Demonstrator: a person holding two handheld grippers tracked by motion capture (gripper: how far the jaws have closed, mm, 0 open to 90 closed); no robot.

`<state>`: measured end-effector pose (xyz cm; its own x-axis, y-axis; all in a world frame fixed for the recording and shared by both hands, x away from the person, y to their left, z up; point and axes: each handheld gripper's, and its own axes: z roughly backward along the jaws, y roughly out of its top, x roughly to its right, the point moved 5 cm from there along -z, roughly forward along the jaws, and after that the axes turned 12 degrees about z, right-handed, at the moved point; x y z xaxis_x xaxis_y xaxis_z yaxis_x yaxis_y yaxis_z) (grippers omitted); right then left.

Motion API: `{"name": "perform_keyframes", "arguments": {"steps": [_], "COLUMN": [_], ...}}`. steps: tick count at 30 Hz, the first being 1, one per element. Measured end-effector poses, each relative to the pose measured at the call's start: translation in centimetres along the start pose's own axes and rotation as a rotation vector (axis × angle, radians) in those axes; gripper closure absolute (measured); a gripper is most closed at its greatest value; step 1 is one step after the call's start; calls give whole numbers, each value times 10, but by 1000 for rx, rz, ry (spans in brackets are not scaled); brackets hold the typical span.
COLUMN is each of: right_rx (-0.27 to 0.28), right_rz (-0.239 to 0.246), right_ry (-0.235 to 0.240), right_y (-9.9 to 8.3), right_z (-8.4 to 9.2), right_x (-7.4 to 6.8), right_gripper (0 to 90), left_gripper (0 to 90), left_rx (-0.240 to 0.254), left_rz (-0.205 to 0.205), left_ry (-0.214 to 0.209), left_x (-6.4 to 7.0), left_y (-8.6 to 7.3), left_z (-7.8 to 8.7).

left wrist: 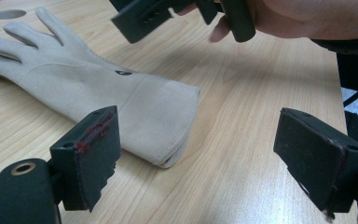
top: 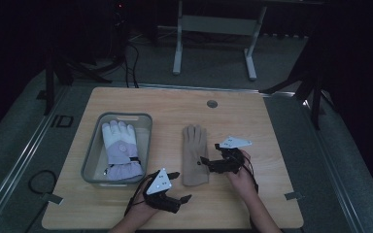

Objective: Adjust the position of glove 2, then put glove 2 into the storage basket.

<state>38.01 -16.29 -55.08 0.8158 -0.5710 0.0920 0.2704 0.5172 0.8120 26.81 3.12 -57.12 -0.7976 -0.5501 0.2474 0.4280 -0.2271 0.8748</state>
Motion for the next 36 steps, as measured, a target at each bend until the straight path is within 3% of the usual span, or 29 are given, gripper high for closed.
{"name": "perform_keyframes", "arguments": {"steps": [3,7,9,12,13,15,16,19,21,22,23,25,26,27,28,29,30,31,32,36], "right_rx": [6,60,92,97,76,69,66,76,61,45,45,36,19,19,4,4,-13,-13,-25,-58], "right_rz": [25,77,84,91,89,66,14,-28,-41,-60,-60,-67,-110,-110,-160,-160,-203,-203,-246,-288], "right_ry": [27,8,36,35,41,36,63,81,67,81,81,62,58,58,53,53,51,51,52,62], "right_y": [-2,-1,0,0,0,1,3,6,8,10,10,12,14,14,15,15,16,16,17,16], "right_z": [5,14,16,18,18,18,18,17,13,8,8,1,-7,-7,-14,-14,-22,-22,-30,-47], "right_x": [3,5,4,4,4,6,7,8,9,10,10,14,21,21,30,30,37,37,43,48], "right_gripper": [157,160,160,160,155,135,121,99,100,100,100,135,192,192,249,249,331,331,357,352], "left_gripper": [145,146,148,148,147,147,148,150,150,149,150,150,150,150,150,150,157,172,189,242], "left_rx": [-11,-54,-64,-71,-65,-68,-66,-66,-93,-114,-114,-119,-138,-138,-144,-150,-169,-169,-186,-200], "left_rz": [15,15,17,5,6,5,14,14,-15,-48,-48,-69,-93,-93,-105,-112,-128,-128,-142,-136], "left_ry": [-15,-35,-47,-52,-45,-33,-35,-43,-1,26,26,9,13,13,8,8,-5,-5,-15,-27], "left_x": [1,2,3,3,3,1,-2,-3,-4,-3,-3,-1,0,0,0,0,2,2,3,2], "left_y": [1,1,1,2,3,5,8,11,13,15,15,18,20,20,21,22,23,23,25,27], "left_z": [-2,-6,-8,-11,-12,-14,-15,-16,-18,-21,-21,-23,-28,-28,-30,-32,-37,-37,-40,-46]}}
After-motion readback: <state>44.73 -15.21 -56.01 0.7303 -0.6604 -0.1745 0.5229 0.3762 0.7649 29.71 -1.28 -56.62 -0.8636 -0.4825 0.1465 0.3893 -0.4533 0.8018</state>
